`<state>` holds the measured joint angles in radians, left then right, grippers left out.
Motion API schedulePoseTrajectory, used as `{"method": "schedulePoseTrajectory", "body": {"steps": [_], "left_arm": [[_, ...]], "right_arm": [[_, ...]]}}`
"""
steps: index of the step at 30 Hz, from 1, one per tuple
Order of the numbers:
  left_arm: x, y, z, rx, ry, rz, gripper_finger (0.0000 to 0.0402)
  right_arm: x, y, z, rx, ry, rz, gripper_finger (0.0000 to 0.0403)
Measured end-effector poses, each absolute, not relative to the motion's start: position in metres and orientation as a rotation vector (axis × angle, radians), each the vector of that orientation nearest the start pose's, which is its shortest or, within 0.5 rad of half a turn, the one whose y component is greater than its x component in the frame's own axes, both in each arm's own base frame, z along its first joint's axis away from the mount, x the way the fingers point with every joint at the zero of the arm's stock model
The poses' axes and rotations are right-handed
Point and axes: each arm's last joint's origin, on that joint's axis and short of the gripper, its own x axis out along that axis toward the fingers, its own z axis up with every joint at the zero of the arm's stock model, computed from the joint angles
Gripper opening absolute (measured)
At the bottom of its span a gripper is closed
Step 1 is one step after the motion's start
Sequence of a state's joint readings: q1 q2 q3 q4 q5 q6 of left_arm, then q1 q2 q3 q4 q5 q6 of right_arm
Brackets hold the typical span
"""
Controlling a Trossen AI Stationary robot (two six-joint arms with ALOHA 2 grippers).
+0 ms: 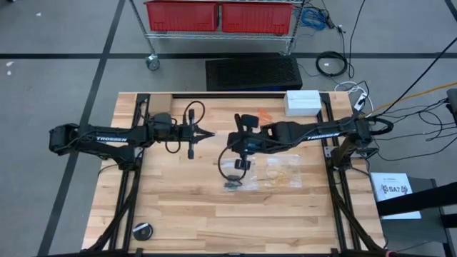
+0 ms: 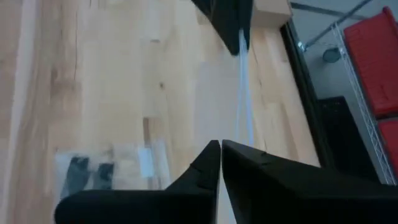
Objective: Sort rubber bands
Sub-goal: Open the left transparent zip bag
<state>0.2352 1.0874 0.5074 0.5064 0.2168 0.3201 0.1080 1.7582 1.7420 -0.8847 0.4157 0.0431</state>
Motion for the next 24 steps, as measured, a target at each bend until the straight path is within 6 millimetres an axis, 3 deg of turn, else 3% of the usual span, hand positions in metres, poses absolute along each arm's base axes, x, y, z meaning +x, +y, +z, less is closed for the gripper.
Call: {"method": "schedulePoseTrajectory", "body": {"steps": [13, 24], "left_arm": [[0.226, 0.048, 0.246, 0.303, 0.075, 0.006, 0.0], [0.226, 0.048, 0.245, 0.301, 0.078, 0.006, 0.0]], "right_arm": [[0.375, 0.007, 0.341, -0.186, 0.904, -0.319, 0.0], [0.387, 0.004, 0.323, -0.198, 0.956, -0.303, 0.0]]}}
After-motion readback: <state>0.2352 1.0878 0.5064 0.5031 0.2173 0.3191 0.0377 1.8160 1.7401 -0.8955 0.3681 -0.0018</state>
